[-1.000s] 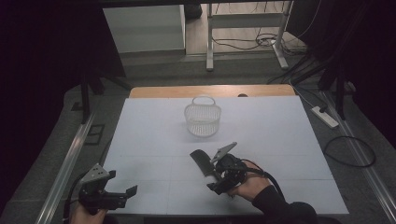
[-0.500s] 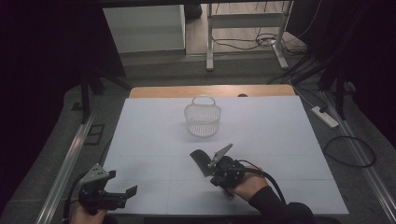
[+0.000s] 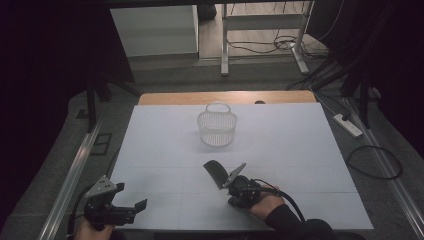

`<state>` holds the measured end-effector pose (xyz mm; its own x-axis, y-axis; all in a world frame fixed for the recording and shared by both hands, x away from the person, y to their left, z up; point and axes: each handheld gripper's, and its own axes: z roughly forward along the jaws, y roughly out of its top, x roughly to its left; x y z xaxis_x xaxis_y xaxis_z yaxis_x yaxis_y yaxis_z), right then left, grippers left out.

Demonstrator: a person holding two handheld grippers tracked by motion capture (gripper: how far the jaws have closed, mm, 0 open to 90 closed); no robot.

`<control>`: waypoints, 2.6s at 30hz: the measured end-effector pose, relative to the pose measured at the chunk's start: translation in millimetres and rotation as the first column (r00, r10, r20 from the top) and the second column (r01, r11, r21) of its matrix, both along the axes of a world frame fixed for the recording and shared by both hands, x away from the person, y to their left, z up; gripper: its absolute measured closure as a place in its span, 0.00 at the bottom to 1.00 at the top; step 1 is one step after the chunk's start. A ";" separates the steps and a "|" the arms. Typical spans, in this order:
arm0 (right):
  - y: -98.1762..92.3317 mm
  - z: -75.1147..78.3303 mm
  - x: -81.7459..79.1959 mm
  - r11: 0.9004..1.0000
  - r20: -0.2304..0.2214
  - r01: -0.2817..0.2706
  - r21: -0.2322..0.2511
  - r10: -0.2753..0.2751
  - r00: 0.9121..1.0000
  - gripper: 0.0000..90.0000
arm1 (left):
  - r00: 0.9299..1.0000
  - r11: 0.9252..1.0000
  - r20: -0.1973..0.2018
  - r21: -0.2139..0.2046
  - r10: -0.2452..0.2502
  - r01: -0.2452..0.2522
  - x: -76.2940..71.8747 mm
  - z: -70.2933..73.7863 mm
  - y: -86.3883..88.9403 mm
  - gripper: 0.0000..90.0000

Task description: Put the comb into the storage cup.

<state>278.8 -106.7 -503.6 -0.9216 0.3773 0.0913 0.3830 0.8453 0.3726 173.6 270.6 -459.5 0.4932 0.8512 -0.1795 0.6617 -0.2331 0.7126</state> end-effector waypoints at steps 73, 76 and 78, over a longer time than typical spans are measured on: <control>-25.1 30.3 19.9 0.981 0.109 0.180 0.069 -0.187 0.976 0.00 | 1.000 1.000 0.005 -0.003 -0.006 0.006 -0.6 0.1 -0.3 0.02; -25.1 29.4 20.5 0.981 0.107 0.180 0.071 -0.187 0.977 0.00 | 1.000 1.000 0.005 -0.003 -0.007 0.007 -0.6 0.1 -0.2 0.02; -24.7 27.0 21.1 0.981 0.103 0.182 0.070 -0.189 0.977 0.00 | 1.000 1.000 0.005 -0.004 -0.007 0.007 -0.6 0.0 -0.2 0.02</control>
